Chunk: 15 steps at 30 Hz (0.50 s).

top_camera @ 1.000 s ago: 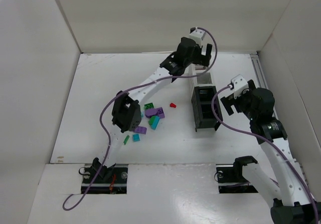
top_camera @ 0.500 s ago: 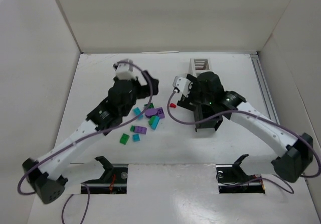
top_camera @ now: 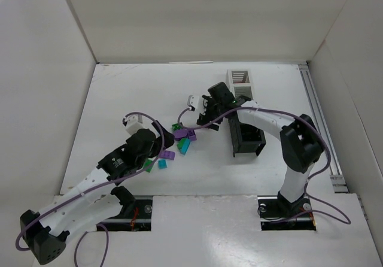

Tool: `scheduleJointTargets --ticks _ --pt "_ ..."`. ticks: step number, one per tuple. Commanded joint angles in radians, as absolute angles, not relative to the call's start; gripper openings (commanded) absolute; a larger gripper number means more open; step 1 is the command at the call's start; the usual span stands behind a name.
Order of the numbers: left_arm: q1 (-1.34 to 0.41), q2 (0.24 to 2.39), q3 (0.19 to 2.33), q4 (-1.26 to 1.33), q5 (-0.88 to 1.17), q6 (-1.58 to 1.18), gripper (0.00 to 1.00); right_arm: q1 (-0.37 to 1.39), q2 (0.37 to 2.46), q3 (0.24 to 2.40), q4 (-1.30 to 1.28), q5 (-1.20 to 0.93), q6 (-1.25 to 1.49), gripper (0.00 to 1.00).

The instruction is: Sort the legos into containers by color

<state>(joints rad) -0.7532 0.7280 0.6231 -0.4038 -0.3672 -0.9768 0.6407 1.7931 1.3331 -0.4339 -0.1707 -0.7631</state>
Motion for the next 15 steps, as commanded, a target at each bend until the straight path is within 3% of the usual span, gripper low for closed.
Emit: scheduleJointTargets --ticks 1,13,15 --pt "-0.758 0.712 0.615 -0.449 -0.371 -1.046 1.00 0.632 1.844 1.397 -0.385 -0.227 -0.766 0.79" --pt "-0.758 0.690 0.597 -0.479 -0.380 -1.084 1.00 0.623 1.965 1.397 -0.304 -0.180 -0.661 0.68" --pt "-0.758 0.680 0.597 -0.500 -0.380 -1.085 1.00 0.623 1.965 1.388 -0.289 -0.161 -0.635 0.62"
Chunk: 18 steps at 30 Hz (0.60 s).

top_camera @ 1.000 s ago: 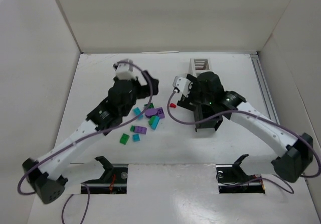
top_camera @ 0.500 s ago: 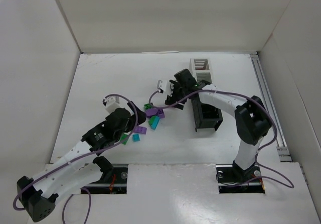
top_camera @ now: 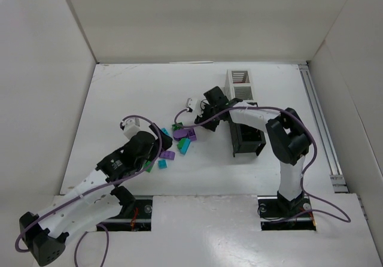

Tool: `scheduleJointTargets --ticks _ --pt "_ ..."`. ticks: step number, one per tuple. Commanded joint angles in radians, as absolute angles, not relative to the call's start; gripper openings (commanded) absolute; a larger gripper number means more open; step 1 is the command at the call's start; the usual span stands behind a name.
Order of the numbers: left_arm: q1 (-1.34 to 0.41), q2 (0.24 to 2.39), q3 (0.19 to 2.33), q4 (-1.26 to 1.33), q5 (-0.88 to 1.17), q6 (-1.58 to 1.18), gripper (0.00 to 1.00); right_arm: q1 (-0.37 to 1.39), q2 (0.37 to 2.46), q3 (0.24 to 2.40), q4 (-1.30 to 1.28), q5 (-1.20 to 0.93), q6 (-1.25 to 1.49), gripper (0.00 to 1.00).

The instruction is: Sort the legos into containers by color

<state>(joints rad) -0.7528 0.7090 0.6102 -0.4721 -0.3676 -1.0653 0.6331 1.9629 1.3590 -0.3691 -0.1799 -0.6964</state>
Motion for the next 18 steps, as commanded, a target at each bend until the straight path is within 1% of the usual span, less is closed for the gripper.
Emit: scheduleJointTargets --ticks 1,5,7,10,18 --pt "-0.758 0.669 0.597 -0.500 -0.380 -1.097 1.00 0.623 1.965 1.388 -0.270 -0.146 -0.621 0.59" --pt "-0.758 0.657 0.588 -0.511 -0.380 -1.106 1.00 0.623 1.965 1.367 -0.250 -0.106 -0.603 0.52" --pt "-0.758 0.646 0.588 -0.520 -0.380 -1.106 1.00 0.623 1.965 1.367 -0.250 -0.106 -0.603 0.52" --pt "-0.758 0.646 0.588 -0.520 -0.380 -1.115 1.00 0.623 1.976 1.367 -0.259 -0.106 -0.603 0.59" --pt "-0.758 0.637 0.588 -0.540 -0.380 -1.124 1.00 0.623 1.987 1.338 -0.250 -0.129 -0.592 0.60"
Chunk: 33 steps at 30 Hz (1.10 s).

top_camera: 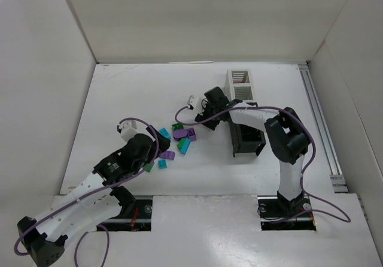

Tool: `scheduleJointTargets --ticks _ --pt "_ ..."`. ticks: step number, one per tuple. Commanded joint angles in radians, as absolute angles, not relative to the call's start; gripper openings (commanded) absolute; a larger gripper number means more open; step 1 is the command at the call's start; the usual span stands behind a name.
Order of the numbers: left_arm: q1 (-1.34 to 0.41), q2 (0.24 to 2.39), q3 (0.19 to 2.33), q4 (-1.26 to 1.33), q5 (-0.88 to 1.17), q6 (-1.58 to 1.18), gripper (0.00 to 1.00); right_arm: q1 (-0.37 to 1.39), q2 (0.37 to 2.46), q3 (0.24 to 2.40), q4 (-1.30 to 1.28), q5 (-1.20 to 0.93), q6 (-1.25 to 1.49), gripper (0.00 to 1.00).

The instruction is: Sort the legos into containers by color

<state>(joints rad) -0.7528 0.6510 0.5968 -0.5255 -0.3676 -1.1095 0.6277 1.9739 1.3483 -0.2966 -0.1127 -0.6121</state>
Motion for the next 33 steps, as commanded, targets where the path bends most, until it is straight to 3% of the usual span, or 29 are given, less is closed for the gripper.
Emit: scheduleJointTargets --ticks 1,5,10,16,25,33 --pt "-0.758 0.637 0.588 -0.540 -0.380 -1.124 1.00 0.623 1.987 1.338 -0.239 -0.138 -0.583 0.60" --pt "-0.758 0.637 0.588 -0.540 -0.371 -1.124 1.00 0.623 1.996 1.328 -0.230 -0.170 -0.583 0.57" --pt "-0.758 0.646 0.597 -0.540 -0.380 -1.124 1.00 0.623 1.976 1.328 -0.230 -0.170 -0.583 0.37" --pt "-0.758 0.666 0.597 -0.528 -0.380 -1.124 1.00 0.591 1.790 1.358 -0.242 -0.183 -0.604 0.25" --pt "-0.758 0.751 0.617 -0.469 -0.400 -1.086 1.00 0.356 1.654 1.462 -0.259 -0.213 -0.632 0.25" --pt "-0.758 0.808 0.673 -0.469 -0.451 -1.086 1.00 0.235 1.798 1.597 -0.268 -0.215 -0.641 0.25"
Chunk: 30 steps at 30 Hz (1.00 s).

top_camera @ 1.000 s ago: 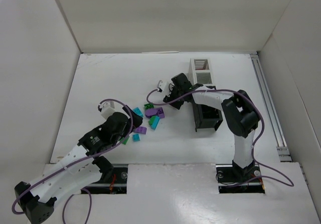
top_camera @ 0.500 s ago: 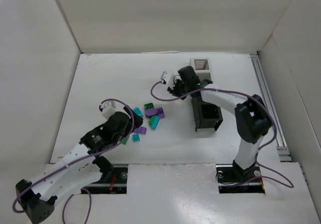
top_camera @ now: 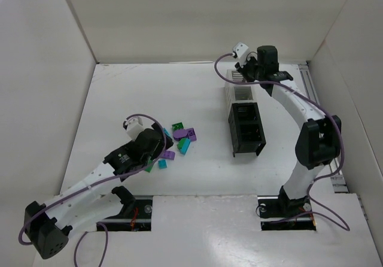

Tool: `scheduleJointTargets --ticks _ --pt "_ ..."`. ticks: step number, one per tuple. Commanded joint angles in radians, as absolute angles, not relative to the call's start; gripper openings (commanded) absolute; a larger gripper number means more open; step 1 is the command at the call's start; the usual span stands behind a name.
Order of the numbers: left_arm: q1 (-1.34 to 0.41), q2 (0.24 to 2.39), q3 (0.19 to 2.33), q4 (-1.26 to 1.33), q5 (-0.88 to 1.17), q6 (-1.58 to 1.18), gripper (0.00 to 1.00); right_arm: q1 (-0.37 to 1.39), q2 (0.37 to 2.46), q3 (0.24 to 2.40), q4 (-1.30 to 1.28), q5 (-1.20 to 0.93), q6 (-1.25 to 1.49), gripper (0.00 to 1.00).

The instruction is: Sort the legos into containers by color

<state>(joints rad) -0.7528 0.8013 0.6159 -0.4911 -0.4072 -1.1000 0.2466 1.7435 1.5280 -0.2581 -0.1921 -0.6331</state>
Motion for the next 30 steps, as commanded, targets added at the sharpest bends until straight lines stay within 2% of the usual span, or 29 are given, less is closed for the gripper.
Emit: scheduleJointTargets --ticks 1,4,5,7,8,11,12,15,19,22,25,30 --pt "-0.758 0.821 0.686 -0.469 -0.460 -1.086 1.00 0.235 1.813 1.612 -0.268 -0.239 -0.650 0.27" --pt "-0.758 0.844 0.696 -0.459 -0.460 -1.086 1.00 0.215 1.848 1.647 -0.279 -0.258 -0.664 0.31" --pt "-0.746 0.844 0.696 -0.448 -0.448 -1.072 1.00 0.215 1.858 1.658 -0.279 -0.268 -0.664 0.38" --pt "-0.715 0.854 0.696 -0.439 -0.424 -1.056 1.00 0.215 1.847 1.658 -0.279 -0.281 -0.664 0.45" --pt "-0.704 0.865 0.696 -0.439 -0.411 -1.046 1.00 0.215 1.847 1.658 -0.279 -0.281 -0.664 0.54" --pt "-0.695 0.891 0.707 -0.430 -0.400 -1.037 1.00 0.215 1.786 1.617 -0.279 -0.293 -0.673 0.68" --pt "-0.695 0.905 0.707 -0.430 -0.400 -1.037 1.00 0.215 1.767 1.605 -0.279 -0.293 -0.673 0.76" --pt "-0.686 0.939 0.727 -0.430 -0.410 -1.028 1.00 0.215 1.680 1.550 -0.279 -0.293 -0.673 0.84" --pt "-0.686 1.005 0.746 -0.442 -0.410 -1.043 1.00 0.225 1.491 1.369 -0.252 -0.237 -0.647 0.89" --pt "-0.676 1.076 0.788 -0.474 -0.423 -1.089 1.00 0.251 1.298 1.177 -0.242 -0.155 -0.577 1.00" --pt "-0.667 1.139 0.813 -0.474 -0.423 -1.098 1.00 0.285 1.102 0.990 -0.209 -0.112 -0.508 1.00" --pt "-0.643 1.238 0.831 -0.471 -0.457 -1.124 1.00 0.308 0.882 0.873 -0.294 -0.016 -0.483 1.00"
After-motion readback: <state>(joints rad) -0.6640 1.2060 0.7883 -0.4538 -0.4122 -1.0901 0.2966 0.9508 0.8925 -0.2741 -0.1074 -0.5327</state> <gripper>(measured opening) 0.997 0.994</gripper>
